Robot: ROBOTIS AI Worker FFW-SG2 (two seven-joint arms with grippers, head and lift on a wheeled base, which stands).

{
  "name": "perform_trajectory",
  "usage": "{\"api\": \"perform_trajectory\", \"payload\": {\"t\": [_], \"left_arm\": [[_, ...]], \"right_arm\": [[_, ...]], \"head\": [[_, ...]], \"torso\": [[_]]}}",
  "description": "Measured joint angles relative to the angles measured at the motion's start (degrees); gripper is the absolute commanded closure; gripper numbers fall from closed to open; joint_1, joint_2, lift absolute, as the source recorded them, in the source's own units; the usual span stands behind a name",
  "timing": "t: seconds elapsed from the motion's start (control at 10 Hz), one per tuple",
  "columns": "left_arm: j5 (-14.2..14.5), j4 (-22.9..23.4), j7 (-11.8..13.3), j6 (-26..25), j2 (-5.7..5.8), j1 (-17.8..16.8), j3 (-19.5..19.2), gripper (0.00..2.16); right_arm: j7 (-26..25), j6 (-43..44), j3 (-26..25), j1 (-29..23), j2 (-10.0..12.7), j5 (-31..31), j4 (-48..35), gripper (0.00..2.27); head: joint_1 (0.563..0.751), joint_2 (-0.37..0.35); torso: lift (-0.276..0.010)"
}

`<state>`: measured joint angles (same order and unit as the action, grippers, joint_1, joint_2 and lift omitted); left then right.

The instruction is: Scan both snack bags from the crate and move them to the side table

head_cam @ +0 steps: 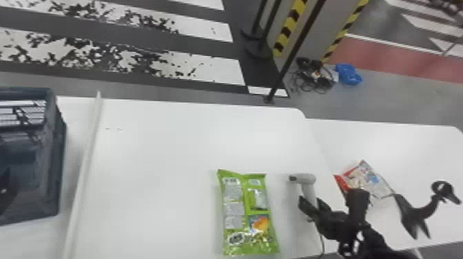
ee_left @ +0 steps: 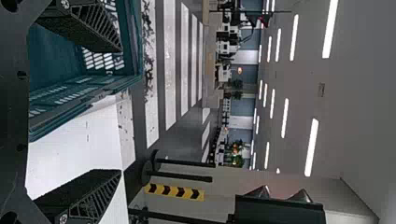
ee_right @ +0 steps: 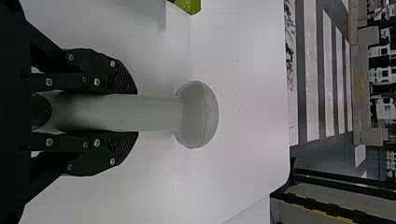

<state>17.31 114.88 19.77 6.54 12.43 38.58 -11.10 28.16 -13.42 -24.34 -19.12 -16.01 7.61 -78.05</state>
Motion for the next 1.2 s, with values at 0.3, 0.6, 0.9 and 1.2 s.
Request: {"api": "perform_trajectory", "payload": {"t": [0.3, 0.6, 0.9, 1.2], "left_arm": [[0.25, 0.0, 0.18, 0.17, 0.28, 0.0, -0.06, 0.07], [0.26, -0.08, 0.17, 0.18, 0.54, 0.0, 0.02, 0.07], [0.26, 0.12, 0.18, 0.18, 0.56, 0.07, 0.02, 0.07], [-0.22, -0.18, 0.09, 0.18, 0.32, -0.17, 0.51, 0.07]], "right_arm": [[0.23, -0.67, 0.16, 0.42, 0.12, -0.54, 1.29, 0.11], [0.14, -0.87, -0.49, 0.54, 0.25, -0.54, 1.38, 0.11], [0.2, -6.22, -4.1, -5.15, 2.59, 3.8, -11.07, 0.11], [5.92, -22.59, -6.63, -9.88, 3.57, 10.4, -24.16, 0.11]], "head": [[0.695, -0.3], [0.695, -0.307], [0.695, -0.309], [0.695, -0.258]], "torso": [[-0.029], [-0.029], [-0.029], [-0.029]]}}
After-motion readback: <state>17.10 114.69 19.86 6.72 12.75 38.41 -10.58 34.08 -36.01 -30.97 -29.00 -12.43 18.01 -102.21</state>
